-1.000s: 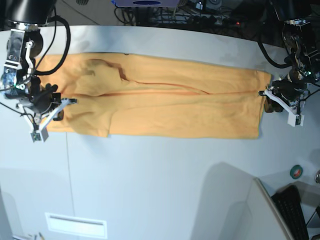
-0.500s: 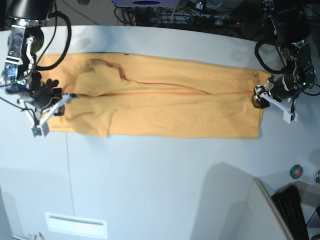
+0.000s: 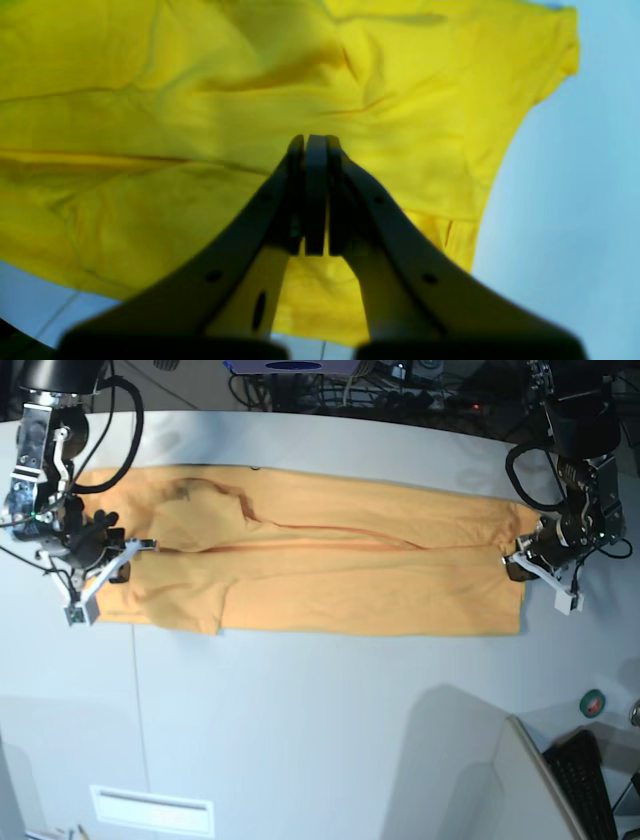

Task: Layout the t-shirt on the table in an organized manner, then fold the t-shirt properly
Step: 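Fold the shirt end with the left gripper toward the right gripper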

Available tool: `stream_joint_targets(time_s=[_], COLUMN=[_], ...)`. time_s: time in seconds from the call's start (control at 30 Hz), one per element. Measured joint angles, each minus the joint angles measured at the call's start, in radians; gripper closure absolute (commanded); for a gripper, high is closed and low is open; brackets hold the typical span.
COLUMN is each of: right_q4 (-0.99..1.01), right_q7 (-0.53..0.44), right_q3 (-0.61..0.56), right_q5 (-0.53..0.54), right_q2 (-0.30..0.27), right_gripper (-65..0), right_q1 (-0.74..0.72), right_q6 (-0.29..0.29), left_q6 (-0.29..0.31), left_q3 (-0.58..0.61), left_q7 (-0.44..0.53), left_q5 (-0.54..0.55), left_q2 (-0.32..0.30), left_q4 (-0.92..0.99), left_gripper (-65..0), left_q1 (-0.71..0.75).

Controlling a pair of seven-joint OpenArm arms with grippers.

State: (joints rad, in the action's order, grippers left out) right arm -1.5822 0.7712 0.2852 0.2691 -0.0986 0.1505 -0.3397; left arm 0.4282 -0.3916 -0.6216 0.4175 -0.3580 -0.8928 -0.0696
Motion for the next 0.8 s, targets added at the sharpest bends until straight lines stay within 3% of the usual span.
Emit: stream_joint_targets(time_s=[0.17,0.23,0.37,0.53,0.8], right_q4=[-0.001,-0.001,-0.002,-0.002,-0.002], right_q7=[0.000,0.000,0.000,0.000,0.000], right_q3=[0.003,0.003,0.003,0.003,0.003], right_q5=[0.000,0.000,0.000,0.000,0.000], right_q2=[-0.003,-0.002,-0.002,0.000,0.000], right_gripper=[0.0,0.0,0.0,0.0,0.0], right_q1=[0.009,0.010,0.010,0.006,0.003], right_q6=[0.000,0.000,0.000,0.000,0.000], left_q6=[-0.005,-0.034,-0.030,-0.034,-0.035], left_q3=[-0.111,-0.111,-0.089,-0.023,0.138], left_q7=[0.011,-0.011,-0.014,-0.010,-0.098], left_q5=[-0.029,-0.077,-0.068,-0.068,-0.071], left_q2=[0.005,0.003,0.011,0.055,0.163], left_q4=[-0.014,-0.087,-0.339,-0.591,-0.769], left_gripper=[0.0,0.0,0.0,0.0,0.0], left_q1=[0.010,0.031,0.125,0.237,0.300])
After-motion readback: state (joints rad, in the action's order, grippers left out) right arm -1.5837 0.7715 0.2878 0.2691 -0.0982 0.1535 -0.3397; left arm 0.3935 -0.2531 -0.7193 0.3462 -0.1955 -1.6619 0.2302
